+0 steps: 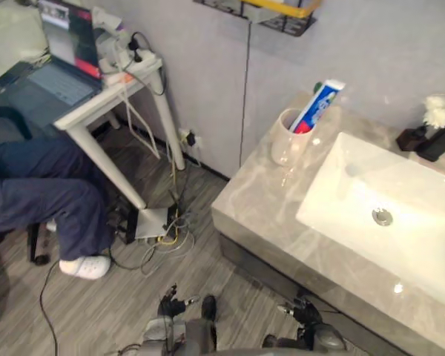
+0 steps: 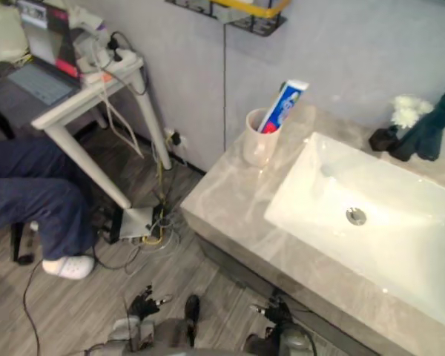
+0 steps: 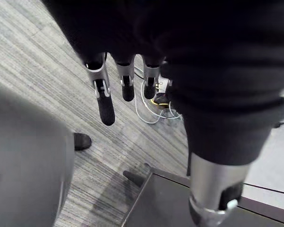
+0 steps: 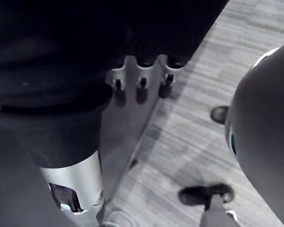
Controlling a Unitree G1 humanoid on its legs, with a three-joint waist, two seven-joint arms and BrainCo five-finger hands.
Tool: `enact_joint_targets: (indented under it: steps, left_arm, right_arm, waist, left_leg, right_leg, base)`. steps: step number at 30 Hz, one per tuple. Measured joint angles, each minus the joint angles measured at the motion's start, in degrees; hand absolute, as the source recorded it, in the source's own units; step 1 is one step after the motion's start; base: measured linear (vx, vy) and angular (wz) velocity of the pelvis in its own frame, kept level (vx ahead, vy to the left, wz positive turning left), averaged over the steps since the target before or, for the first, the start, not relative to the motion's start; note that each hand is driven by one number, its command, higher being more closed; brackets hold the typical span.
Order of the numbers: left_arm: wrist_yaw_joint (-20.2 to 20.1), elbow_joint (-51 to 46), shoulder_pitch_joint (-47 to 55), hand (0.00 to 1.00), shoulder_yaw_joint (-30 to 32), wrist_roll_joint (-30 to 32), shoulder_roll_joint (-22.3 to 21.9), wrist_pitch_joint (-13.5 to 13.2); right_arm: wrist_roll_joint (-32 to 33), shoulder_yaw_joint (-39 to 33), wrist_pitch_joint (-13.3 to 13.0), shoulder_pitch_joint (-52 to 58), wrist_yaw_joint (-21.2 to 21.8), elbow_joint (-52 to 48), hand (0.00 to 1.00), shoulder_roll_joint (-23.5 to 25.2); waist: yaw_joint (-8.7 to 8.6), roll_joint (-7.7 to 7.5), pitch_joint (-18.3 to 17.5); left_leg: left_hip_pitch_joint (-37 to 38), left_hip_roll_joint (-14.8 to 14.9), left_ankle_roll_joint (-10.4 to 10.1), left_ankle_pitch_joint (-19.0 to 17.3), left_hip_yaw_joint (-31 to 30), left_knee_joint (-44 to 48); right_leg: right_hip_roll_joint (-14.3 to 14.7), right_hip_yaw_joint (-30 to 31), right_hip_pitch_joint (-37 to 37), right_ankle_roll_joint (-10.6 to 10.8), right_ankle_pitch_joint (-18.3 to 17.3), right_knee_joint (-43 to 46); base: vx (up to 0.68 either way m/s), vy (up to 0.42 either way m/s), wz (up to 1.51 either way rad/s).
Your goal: Organize washtable
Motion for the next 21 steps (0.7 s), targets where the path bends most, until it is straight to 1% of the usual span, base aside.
enact_joint_targets:
  steps: [1, 2, 3, 4, 5, 6, 7, 8, 9, 10, 11, 12, 13, 14, 16, 17, 21]
  left_arm:
    - [0.0, -0.2, 0.0, 0.0, -0.1, 0.0, -0.6, 0.0]
    - [0.0, -0.6, 0.0, 0.0, -1.2, 0.0, -0.7, -0.2]
    - [-0.1, -0.6, -0.4, 0.0, -3.1, 0.1, -0.5, -0.2]
    - [-0.1, 0.0, -1.2, 0.0, -3.6, 0.3, -0.2, -0.1]
    - [-0.2, 0.5, -1.2, 0.0, -4.4, 0.8, 0.5, 0.0]
    - [-0.2, 0.8, -1.1, 0.0, -4.6, 1.3, 0.3, 0.2]
    - [-0.1, 1.7, -1.8, 0.0, -5.1, 1.7, 0.5, 0.2]
    - [-0.1, 1.8, -2.0, 0.0, -5.2, 1.8, 0.4, 0.2]
    - [-0.1, 1.8, -2.1, 0.0, -5.9, 1.8, 0.7, 0.2]
    - [-0.1, 1.8, -2.2, 0.0, -6.7, 1.8, 1.0, 0.0]
    - [-0.1, 1.8, -2.1, 0.0, -6.9, 2.0, 1.1, 0.0]
    - [-0.1, 2.1, -1.7, 0.0, -7.0, 2.2, 1.3, 0.0]
    - [-0.2, 2.2, -0.8, 0.0, -7.0, 2.2, 1.5, 0.0]
    - [-0.2, 2.3, -0.6, 0.0, -7.2, 2.2, 1.7, 0.0]
    - [-0.2, 2.7, 0.2, 0.0, -7.3, 2.3, 1.8, 0.0]
    - [-0.2, 2.7, 0.3, 0.0, -7.3, 2.3, 1.9, 0.0]
    - [-0.4, 3.8, 0.6, 0.0, -6.9, 3.4, 2.1, -0.1]
  right_arm:
    - [0.0, 0.0, 0.0, 0.4, 0.0, -0.9, 0.0, -0.3]
    - [0.0, 0.1, 0.0, 0.5, 0.0, -1.5, 0.0, -0.6]
    - [0.0, 0.0, -0.1, 0.9, 0.1, -1.4, 0.0, -0.8]
    - [0.0, -0.1, -0.1, 0.9, 0.0, -1.3, 0.0, -0.4]
    - [0.1, -0.6, -0.2, 0.4, 0.0, -1.1, 0.0, 0.4]
    - [0.1, -0.7, -0.4, 0.7, 0.0, -1.7, 0.0, 0.0]
    - [0.1, -1.9, -0.3, 0.4, 0.0, -1.1, 0.0, 0.2]
    - [0.1, -2.0, -0.1, 0.5, 0.0, -1.0, 0.0, 0.3]
    - [0.1, -1.7, 0.0, 1.0, 0.1, -0.9, 0.0, 0.4]
    - [0.1, -1.8, -0.1, 1.1, 0.1, -0.9, 0.0, 0.2]
    - [0.1, -1.8, -0.1, 1.0, 0.1, -0.9, 0.0, 0.0]
    - [0.0, -1.8, 0.0, 1.0, 0.1, -0.8, 0.0, 0.0]
    - [0.0, -1.8, -0.1, 0.9, 0.1, -0.8, 0.0, 0.1]
    - [0.0, -1.8, -0.1, 0.9, 0.1, -0.8, 0.0, 0.1]
    - [-0.1, -1.7, 0.0, 0.4, 0.1, 0.0, 0.0, 0.0]
    - [-0.1, -1.6, 0.0, 0.1, 0.1, 0.4, 0.0, 0.0]
    - [-0.7, -1.5, 0.0, -0.7, 0.1, 1.4, 0.0, 0.0]
  waist:
    - [-0.01, 0.59, 0.0]
    - [-0.27, 0.86, -0.3]
    - [-1.13, 0.27, -0.8]
    - [-2.12, -1.11, -1.3]
    - [-2.12, -2.3, -1.0]
    - [-2.54, -0.22, -0.7]
    - [-2.9, -0.92, -0.1]
    - [-2.76, -0.91, -0.1]
    - [-2.83, -0.9, -0.2]
    - [-2.83, -0.42, -0.4]
    - [-2.83, -0.27, -0.4]
    - [-2.62, -0.12, -0.5]
    - [-2.75, -0.07, -0.6]
    - [-2.77, -0.05, -0.6]
    - [-2.73, 0.22, -0.7]
    - [-2.64, 0.28, -0.7]
    - [-2.33, 0.46, -1.4]
  left_leg:
    - [-0.2, 0.4, 0.0, -0.2, 2.2, 1.0]
    - [-0.4, -0.4, 0.4, -0.2, 2.6, 0.9]
    - [0.3, -3.5, 0.4, 0.1, -1.0, -5.3]
    - [1.4, -5.0, 0.9, 2.0, -1.1, -8.5]
    - [1.1, -3.0, 3.0, -2.9, 5.0, -1.4]
    - [3.5, -0.5, -0.1, -6.7, 5.6, -0.9]
    - [4.1, -2.4, -0.1, -5.2, 5.0, -2.5]
    - [5.1, -3.4, 0.7, -4.1, 5.0, -5.0]
    - [6.6, -5.2, 1.2, -2.1, 4.5, -8.4]
    - [6.8, -6.2, 1.7, -1.0, 3.7, -10.1]
    - [6.9, -6.6, 1.7, -0.5, 3.4, -11.0]
    - [7.8, -7.3, 1.8, 0.6, 3.0, -13.3]
    - [9.0, -8.1, 1.5, 2.2, 2.4, -16.2]
    - [9.7, -8.4, 1.4, 3.3, 2.2, -18.0]
    - [11.6, -8.9, 0.9, 6.8, 1.8, -23.7]
    - [12.1, -8.8, 0.8, 7.6, 1.8, -25.0]
    - [12.4, -8.5, 0.9, 8.1, 1.5, -25.5]
  right_leg:
    - [0.1, -0.7, 0.1, 0.2, -0.3, 1.1]
    - [-0.1, -0.9, -0.3, -0.1, -2.1, 2.7]
    - [-0.4, -1.5, -0.2, -0.9, -3.3, 1.2]
    - [-1.7, -2.9, 0.0, -1.0, -2.4, -0.4]
    - [-3.1, -5.3, 0.4, 1.6, -0.5, -0.7]
    - [-1.7, -6.1, 1.0, 1.7, -0.5, 0.2]
    - [-2.7, -5.8, 1.2, 2.1, -0.4, 0.1]
    - [-3.1, -5.8, 0.9, 1.7, 0.0, -0.1]
    - [-3.6, -5.7, 1.2, 1.3, 0.5, -0.9]
    - [-4.1, -5.7, 1.2, 1.2, 0.6, -1.0]
    - [-4.3, -5.8, 1.1, 1.4, 0.7, -1.0]
    - [-4.4, -5.8, 1.1, 1.7, 1.0, -1.1]
    - [-4.4, -5.9, 1.1, 1.7, 1.0, -1.2]
    - [-4.4, -6.1, 1.1, 1.7, 1.0, -1.2]
    - [-3.7, -6.6, 0.8, 1.9, 1.0, -1.3]
    - [-3.5, -6.6, 0.7, 1.9, 1.0, -1.3]
    - [-3.1, -6.8, 1.0, 2.0, 0.9, -1.4]
  base:
    - [-0.07, 0.064, 0.67]
    - [-0.12, 0.09, 0.97]
    - [-0.13, 0.131, 1.22]
    - [-0.06, 0.108, 1.19]
    - [0.02, 0.135, 0.84]
    - [0.03, 0.111, 0.67]
    - [0.0, 0.115, 0.37]
    - [-0.02, 0.105, 0.29]
    - [-0.04, 0.111, 0.27]
    - [-0.08, 0.114, 0.34]
    - [-0.09, 0.069, 0.26]
    - [-0.15, 0.043, 0.17]
    - [-0.14, 0.016, 0.16]
    - [-0.14, 0.001, 0.2]
    - [-0.14, -0.046, 0.14]
    - [-0.16, -0.071, 0.08]
    - [-0.06, -0.06, -0.01]
